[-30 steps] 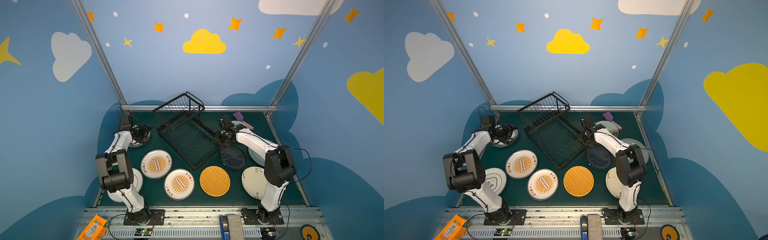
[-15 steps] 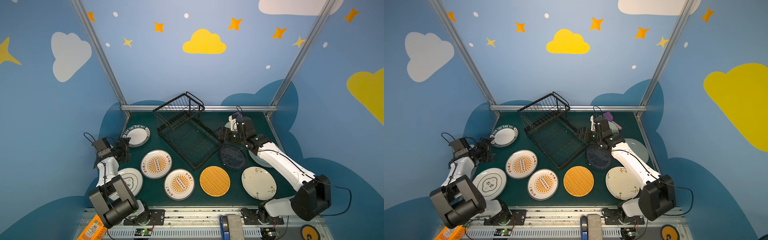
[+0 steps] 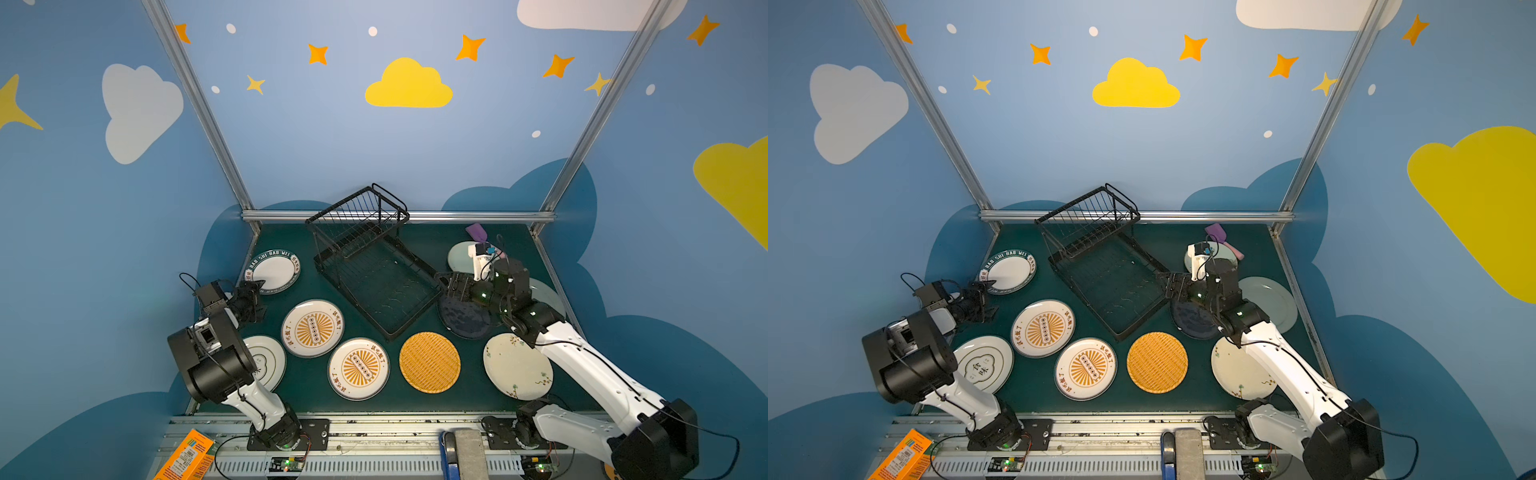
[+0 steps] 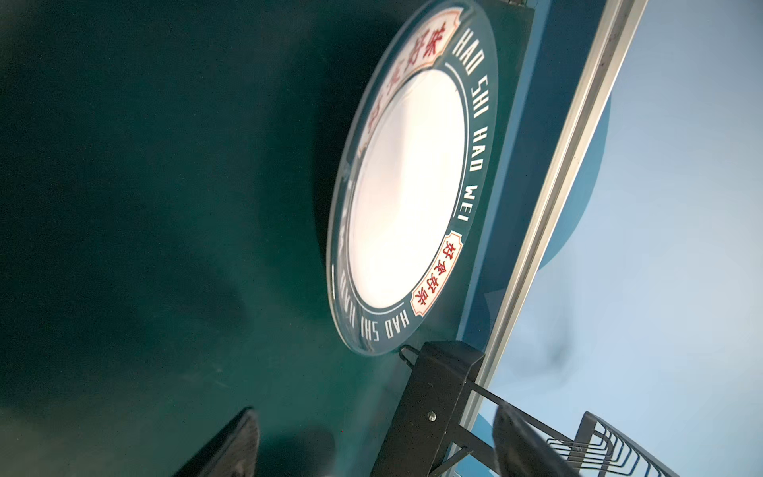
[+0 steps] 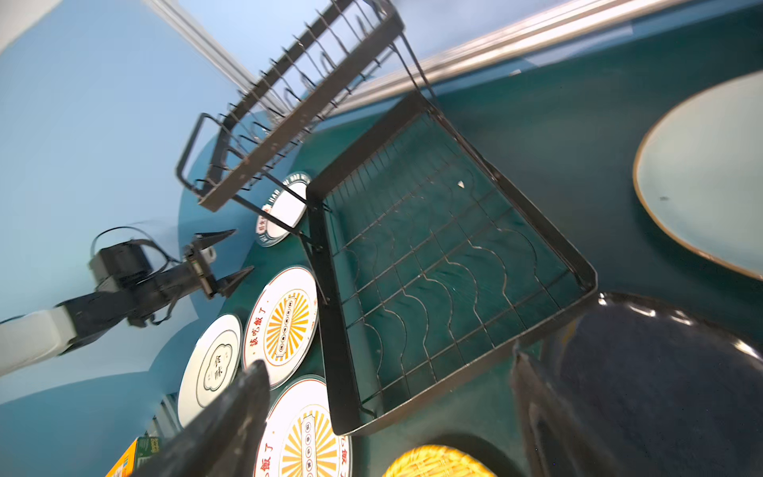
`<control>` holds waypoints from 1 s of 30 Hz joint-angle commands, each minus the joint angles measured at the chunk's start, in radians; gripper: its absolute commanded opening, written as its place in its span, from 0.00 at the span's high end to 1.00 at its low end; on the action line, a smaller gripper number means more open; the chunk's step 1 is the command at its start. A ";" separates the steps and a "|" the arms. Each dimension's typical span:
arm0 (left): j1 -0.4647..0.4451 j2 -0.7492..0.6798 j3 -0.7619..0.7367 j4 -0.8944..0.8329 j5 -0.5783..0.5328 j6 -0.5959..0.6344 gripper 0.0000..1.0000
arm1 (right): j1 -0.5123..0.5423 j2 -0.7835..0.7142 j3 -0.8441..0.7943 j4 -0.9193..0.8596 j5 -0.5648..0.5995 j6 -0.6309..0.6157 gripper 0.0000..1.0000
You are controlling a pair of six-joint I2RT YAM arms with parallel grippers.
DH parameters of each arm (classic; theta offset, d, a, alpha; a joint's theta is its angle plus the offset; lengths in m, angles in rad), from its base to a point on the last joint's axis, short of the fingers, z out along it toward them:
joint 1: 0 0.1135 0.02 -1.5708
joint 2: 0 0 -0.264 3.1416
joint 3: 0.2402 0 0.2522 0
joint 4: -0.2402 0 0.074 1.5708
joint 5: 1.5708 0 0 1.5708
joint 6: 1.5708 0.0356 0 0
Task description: Load the plates into the dish rack
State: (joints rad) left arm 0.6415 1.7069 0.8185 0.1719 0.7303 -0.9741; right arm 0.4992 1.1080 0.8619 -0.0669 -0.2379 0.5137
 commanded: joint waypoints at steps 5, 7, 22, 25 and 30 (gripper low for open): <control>-0.027 0.099 -0.034 0.237 -0.001 -0.076 0.22 | -0.008 -0.033 -0.027 0.052 -0.017 -0.023 0.10; -0.027 0.133 -0.063 0.325 0.004 -0.118 0.24 | -0.015 -0.034 -0.030 0.051 -0.019 -0.024 0.10; -0.055 0.317 -0.093 0.609 -0.043 -0.269 0.42 | -0.097 -0.061 -0.064 0.074 -0.095 0.044 0.10; -0.062 0.350 -0.099 0.677 -0.062 -0.308 0.42 | -0.108 -0.063 -0.067 0.078 -0.104 0.056 0.11; -0.075 0.416 -0.105 0.800 -0.092 -0.378 0.43 | -0.124 -0.070 -0.073 0.085 -0.115 0.076 0.11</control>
State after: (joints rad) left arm 0.5770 2.0525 0.7307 0.9771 0.7235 -1.3045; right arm 0.3840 1.0637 0.7979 -0.0090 -0.3325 0.5697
